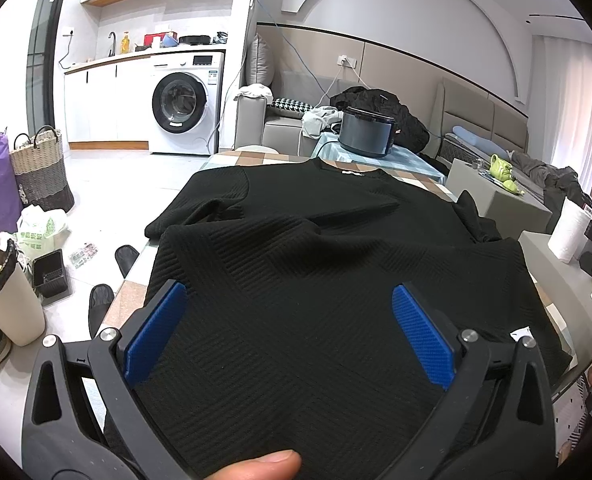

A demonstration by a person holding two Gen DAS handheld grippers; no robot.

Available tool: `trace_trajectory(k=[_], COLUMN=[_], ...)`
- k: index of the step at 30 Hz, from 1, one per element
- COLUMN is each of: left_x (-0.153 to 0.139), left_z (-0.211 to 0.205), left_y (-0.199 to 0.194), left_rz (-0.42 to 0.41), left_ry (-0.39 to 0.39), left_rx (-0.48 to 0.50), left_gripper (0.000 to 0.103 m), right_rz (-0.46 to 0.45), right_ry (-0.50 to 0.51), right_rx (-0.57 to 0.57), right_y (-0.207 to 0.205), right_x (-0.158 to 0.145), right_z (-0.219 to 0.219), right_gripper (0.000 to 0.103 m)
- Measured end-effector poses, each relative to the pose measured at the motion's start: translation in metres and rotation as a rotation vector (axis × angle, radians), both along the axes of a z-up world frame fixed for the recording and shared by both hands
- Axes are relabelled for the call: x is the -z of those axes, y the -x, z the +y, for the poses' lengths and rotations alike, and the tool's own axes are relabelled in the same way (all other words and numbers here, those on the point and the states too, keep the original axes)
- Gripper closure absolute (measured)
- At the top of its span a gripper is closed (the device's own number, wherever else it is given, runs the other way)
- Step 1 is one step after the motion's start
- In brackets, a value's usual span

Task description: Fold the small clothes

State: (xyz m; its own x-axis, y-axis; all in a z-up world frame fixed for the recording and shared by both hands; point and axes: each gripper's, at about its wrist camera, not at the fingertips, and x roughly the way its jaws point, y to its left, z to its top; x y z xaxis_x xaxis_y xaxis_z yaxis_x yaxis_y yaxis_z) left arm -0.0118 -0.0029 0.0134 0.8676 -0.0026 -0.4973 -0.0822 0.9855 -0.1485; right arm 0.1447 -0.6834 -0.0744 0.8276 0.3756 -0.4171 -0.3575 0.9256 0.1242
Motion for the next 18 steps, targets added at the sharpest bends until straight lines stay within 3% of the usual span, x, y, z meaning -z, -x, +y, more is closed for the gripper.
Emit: trace_trajectory(k=[18], left_x=[0.0005], left_z=[0.0046], left_y=[-0.0001], left_rz=[-0.001], left_ry=[-0.002], left_rx=[0.001], left_gripper=[0.001], right_rz=[0.003], right_ry=[0.001], right_rx=[0.004], right_y=[-0.0006], right_x=[-0.0030], right_z=[0.0012], right_gripper=[0.000])
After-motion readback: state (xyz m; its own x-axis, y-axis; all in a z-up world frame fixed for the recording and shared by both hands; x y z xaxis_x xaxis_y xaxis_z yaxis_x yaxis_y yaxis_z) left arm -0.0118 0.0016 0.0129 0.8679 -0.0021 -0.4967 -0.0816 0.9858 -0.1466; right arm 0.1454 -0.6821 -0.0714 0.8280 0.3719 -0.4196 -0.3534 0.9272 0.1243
